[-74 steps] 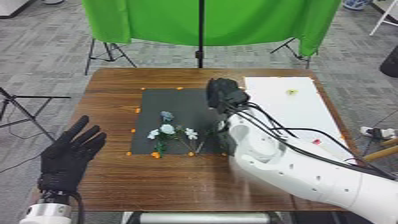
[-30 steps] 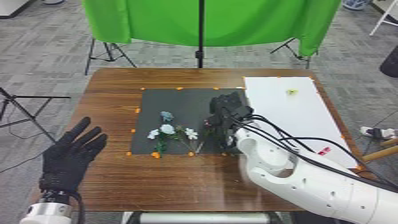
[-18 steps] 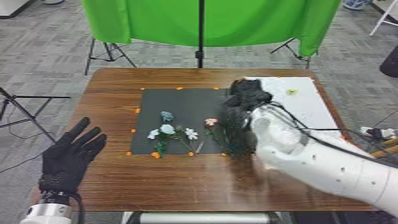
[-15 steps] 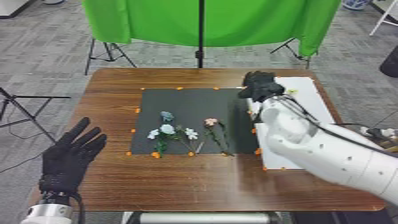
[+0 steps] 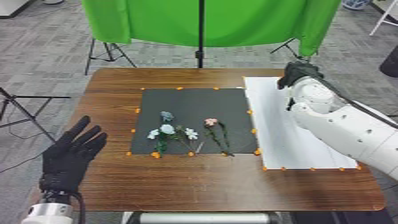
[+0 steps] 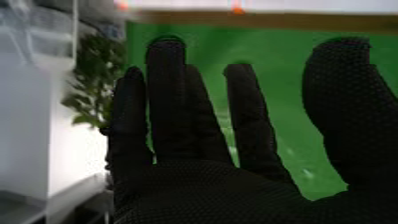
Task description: Arrange flowers
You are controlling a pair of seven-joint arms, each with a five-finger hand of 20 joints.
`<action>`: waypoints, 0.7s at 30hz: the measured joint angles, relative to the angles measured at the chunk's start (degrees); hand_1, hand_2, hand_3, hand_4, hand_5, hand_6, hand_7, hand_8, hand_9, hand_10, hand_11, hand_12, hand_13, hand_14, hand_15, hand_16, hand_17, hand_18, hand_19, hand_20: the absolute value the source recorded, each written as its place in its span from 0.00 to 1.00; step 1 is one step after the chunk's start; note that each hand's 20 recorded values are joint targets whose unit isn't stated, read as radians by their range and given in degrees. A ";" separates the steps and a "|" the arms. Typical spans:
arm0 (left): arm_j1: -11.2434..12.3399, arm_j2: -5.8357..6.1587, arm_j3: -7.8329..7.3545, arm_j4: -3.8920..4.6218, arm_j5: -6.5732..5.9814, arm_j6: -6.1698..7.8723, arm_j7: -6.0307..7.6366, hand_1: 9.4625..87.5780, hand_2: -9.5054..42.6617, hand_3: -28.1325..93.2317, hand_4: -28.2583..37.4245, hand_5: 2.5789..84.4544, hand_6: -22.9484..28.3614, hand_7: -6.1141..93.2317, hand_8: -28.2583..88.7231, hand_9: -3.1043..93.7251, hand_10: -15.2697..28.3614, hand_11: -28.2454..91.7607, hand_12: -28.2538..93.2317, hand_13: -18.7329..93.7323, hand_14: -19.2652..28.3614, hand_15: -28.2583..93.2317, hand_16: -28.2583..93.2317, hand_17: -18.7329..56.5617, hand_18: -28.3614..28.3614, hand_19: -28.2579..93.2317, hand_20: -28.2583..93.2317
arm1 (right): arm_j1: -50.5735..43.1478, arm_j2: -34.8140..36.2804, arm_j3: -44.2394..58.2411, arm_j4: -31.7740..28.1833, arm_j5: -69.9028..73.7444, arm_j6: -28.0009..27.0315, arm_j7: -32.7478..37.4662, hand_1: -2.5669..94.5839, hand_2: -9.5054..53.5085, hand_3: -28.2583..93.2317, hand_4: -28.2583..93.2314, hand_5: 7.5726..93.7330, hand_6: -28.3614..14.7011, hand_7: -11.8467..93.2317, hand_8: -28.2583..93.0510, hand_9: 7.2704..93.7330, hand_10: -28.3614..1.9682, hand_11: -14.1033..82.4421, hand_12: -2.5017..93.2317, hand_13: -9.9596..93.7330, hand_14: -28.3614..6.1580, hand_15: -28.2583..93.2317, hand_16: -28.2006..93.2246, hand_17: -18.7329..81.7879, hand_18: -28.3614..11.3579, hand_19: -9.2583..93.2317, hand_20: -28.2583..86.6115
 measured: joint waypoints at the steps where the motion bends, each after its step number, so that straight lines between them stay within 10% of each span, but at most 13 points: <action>1: -0.06 -0.06 0.00 0.00 0.01 0.00 -0.01 0.17 0.30 0.90 0.03 0.41 0.62 0.16 0.16 0.38 0.81 0.40 0.31 0.37 1.00 0.63 0.15 0.09 0.93 0.68 0.27 | -0.72 -0.29 1.05 0.42 0.91 -0.65 0.28 0.34 0.00 0.94 0.00 0.38 0.72 0.26 0.12 0.39 0.35 0.28 0.17 0.51 0.44 0.80 0.29 0.36 0.23 0.85 0.62; 7: -0.38 -0.47 0.00 0.08 0.12 -0.07 -0.21 0.17 0.30 0.90 0.03 0.41 0.62 0.16 0.16 0.38 0.81 0.40 0.31 0.37 1.00 0.63 0.15 0.09 0.93 0.68 0.27 | -3.10 -1.71 2.25 3.56 2.34 -3.51 1.57 0.36 0.01 0.93 0.00 0.42 0.77 0.27 0.11 0.45 0.45 0.30 0.16 0.55 0.47 0.77 0.28 0.37 0.22 0.85 0.61; 14: -0.85 -1.20 -0.05 0.13 0.37 -0.16 -0.93 0.17 0.30 0.90 0.03 0.41 0.62 0.16 0.16 0.38 0.81 0.40 0.31 0.37 1.00 0.63 0.15 0.09 0.93 0.68 0.27 | -2.79 -2.35 1.93 4.82 -1.88 -4.27 1.58 0.62 0.00 0.79 0.00 0.86 0.75 0.32 0.21 0.95 0.77 0.25 0.35 0.83 0.84 0.66 0.47 0.54 0.34 0.94 0.58; 21: -0.90 -1.31 -0.06 0.15 0.54 -0.25 -1.06 0.17 0.30 0.90 0.03 0.41 0.62 0.16 0.16 0.38 0.81 0.40 0.31 0.37 1.00 0.63 0.15 0.09 0.93 0.68 0.27 | -3.58 -0.80 -2.10 4.62 -5.76 4.25 -0.05 0.66 0.00 0.77 0.00 0.92 0.74 0.29 0.23 1.00 0.79 0.26 0.37 0.88 0.83 0.66 0.48 0.58 0.34 0.95 0.58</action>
